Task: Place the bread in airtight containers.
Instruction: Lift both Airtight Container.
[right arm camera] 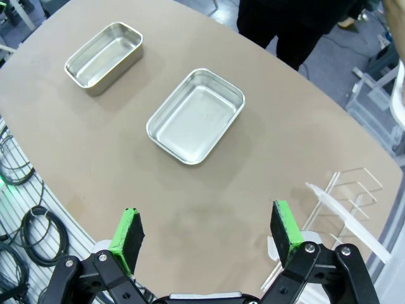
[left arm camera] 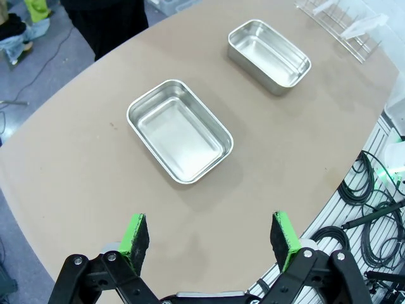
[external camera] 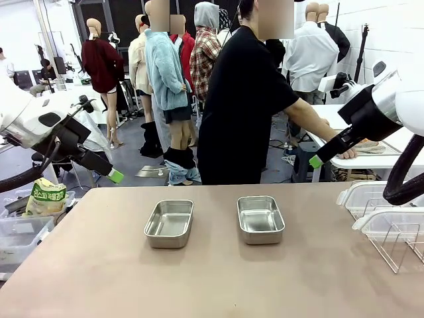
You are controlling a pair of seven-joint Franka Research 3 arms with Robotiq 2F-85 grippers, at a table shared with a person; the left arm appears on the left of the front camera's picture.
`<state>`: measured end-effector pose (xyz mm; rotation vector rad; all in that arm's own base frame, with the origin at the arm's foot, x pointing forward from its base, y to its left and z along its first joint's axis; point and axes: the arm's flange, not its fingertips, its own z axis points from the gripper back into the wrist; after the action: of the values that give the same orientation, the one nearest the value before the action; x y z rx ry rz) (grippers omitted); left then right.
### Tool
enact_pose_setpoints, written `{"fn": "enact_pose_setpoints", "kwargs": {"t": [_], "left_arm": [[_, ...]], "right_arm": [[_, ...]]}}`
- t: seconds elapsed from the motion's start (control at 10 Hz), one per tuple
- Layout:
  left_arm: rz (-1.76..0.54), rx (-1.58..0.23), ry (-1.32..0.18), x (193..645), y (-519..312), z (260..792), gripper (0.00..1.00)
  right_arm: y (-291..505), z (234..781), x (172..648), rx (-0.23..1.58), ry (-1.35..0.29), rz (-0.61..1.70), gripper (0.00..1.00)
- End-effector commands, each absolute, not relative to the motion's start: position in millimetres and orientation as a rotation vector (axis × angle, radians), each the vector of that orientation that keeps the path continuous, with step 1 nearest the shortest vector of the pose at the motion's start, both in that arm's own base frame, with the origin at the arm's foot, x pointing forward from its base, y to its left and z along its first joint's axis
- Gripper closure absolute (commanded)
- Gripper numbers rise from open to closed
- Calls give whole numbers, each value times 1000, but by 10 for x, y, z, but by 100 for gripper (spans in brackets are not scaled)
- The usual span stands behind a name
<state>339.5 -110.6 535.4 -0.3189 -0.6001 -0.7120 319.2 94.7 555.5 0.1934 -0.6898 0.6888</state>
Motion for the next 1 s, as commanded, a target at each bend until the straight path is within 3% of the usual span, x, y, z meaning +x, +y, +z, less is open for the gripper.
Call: {"fn": "enact_pose_setpoints", "kwargs": {"t": [0.0, 0.9], "left_arm": [[-714, -338, -602, 3390, -1085, 5359, 0], [-714, -338, -602, 3390, -1085, 5359, 0]], "right_arm": [[946, 5532, 3185, 204, -686, 691, 0], [946, 5532, 3185, 204, -686, 691, 0]]}}
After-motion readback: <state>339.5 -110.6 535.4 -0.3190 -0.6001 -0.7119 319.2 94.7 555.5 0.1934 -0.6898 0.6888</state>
